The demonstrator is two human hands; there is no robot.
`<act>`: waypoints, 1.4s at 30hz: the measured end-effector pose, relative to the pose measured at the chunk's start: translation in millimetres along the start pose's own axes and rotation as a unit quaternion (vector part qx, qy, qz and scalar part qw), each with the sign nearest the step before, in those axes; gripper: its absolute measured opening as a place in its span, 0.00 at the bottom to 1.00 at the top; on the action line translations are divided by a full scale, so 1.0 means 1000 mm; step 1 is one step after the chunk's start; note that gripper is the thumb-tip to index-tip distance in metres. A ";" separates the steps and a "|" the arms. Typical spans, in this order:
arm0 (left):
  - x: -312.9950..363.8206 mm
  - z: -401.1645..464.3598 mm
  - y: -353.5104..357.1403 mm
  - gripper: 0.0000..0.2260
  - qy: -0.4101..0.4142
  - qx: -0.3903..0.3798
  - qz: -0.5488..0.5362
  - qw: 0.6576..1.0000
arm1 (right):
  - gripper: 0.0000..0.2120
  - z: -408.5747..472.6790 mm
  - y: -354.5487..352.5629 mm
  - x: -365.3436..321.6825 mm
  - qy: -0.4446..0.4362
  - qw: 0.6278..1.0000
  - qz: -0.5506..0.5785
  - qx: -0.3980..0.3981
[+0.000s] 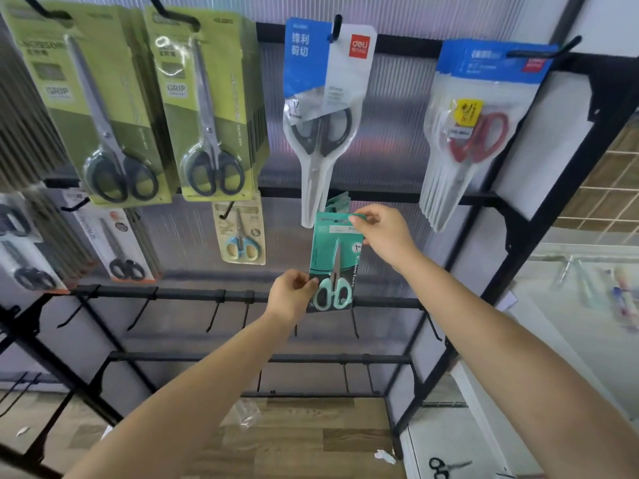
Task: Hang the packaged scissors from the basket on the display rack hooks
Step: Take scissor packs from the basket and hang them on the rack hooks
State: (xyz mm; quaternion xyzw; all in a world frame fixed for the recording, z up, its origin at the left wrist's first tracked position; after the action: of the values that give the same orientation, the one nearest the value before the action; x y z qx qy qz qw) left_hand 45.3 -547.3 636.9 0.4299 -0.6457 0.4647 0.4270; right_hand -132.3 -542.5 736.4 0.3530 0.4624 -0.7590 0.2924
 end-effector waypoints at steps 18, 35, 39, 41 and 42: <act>-0.005 0.042 0.017 0.08 -0.030 0.020 -0.009 0.999 | 0.12 0.028 0.010 0.005 -0.059 0.995 -0.073 0.018; 0.024 0.060 0.009 0.14 0.025 0.038 0.285 0.957 | 0.19 0.016 0.015 0.023 -0.092 0.986 -0.128 0.058; 0.029 0.032 0.002 0.12 0.085 0.034 0.315 0.945 | 0.18 -0.021 0.006 0.010 -0.052 0.981 -0.180 0.046; 0.033 0.013 -0.002 0.06 0.123 0.030 0.327 0.936 | 0.18 -0.045 0.002 0.002 -0.032 0.977 -0.203 0.050; 0.035 0.003 -0.004 0.04 0.140 0.025 0.330 0.933 | 0.19 -0.057 0.002 -0.004 -0.022 0.975 -0.214 0.052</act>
State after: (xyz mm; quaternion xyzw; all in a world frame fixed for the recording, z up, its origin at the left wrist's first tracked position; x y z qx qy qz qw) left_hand 39.6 -557.0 670.5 0.1338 -0.6728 0.6509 0.3252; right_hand -113.5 -490.9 719.7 0.2442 0.4804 -0.8345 0.1145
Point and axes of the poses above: each hand's wrist, its own z-axis towards the middle knuckle, its own y-axis out of the palm, x = y × z, the point moved 6 cm from there along z, towards the middle knuckle, and after that the axes turned 4 degrees about -y, right-handed, at the moved point
